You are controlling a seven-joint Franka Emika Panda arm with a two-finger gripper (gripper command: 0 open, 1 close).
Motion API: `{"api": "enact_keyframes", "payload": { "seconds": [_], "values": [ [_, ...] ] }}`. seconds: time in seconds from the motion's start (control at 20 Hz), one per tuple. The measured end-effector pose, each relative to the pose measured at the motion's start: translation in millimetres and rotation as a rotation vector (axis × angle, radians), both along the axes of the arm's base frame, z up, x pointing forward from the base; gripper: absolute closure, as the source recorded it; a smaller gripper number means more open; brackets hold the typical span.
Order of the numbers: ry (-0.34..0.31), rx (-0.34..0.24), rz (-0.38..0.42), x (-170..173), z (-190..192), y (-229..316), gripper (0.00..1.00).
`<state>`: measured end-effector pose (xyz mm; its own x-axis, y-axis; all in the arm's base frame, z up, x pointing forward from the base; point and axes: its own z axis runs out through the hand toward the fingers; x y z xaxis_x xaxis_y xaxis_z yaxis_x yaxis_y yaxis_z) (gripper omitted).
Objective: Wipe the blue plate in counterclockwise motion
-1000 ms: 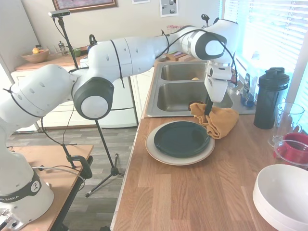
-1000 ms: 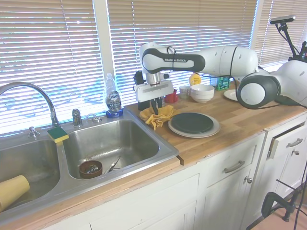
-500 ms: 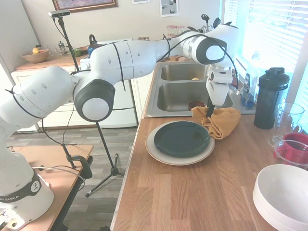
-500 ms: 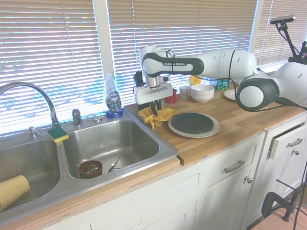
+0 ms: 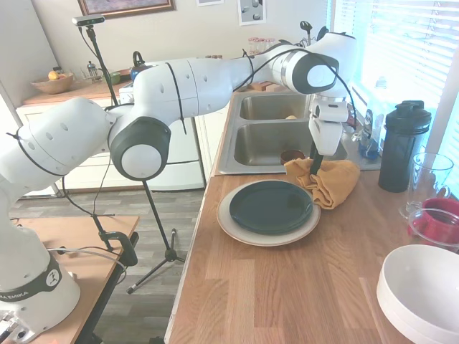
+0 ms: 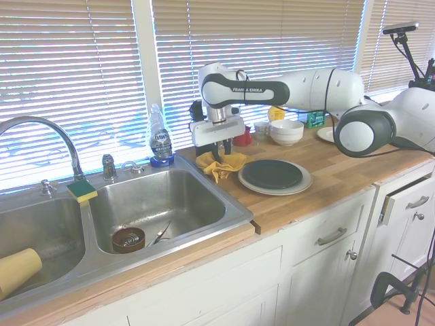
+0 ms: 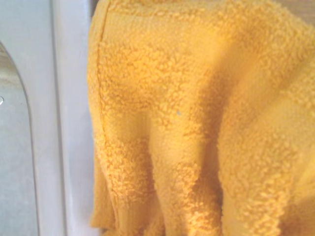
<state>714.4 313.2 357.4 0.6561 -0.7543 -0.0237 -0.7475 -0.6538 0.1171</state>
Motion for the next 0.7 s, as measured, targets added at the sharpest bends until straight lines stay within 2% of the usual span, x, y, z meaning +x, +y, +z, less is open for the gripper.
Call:
{"api": "enact_keyframes", "payload": {
  "seconds": [0.3, 0.7],
  "values": [
    [-0.022, 0.009, 0.000, 0.0, 15.1, -0.3, 0.00],
    [-0.091, 0.022, -0.005, 2.5, 70.4, -19.1, 0.00]
  ]
}}
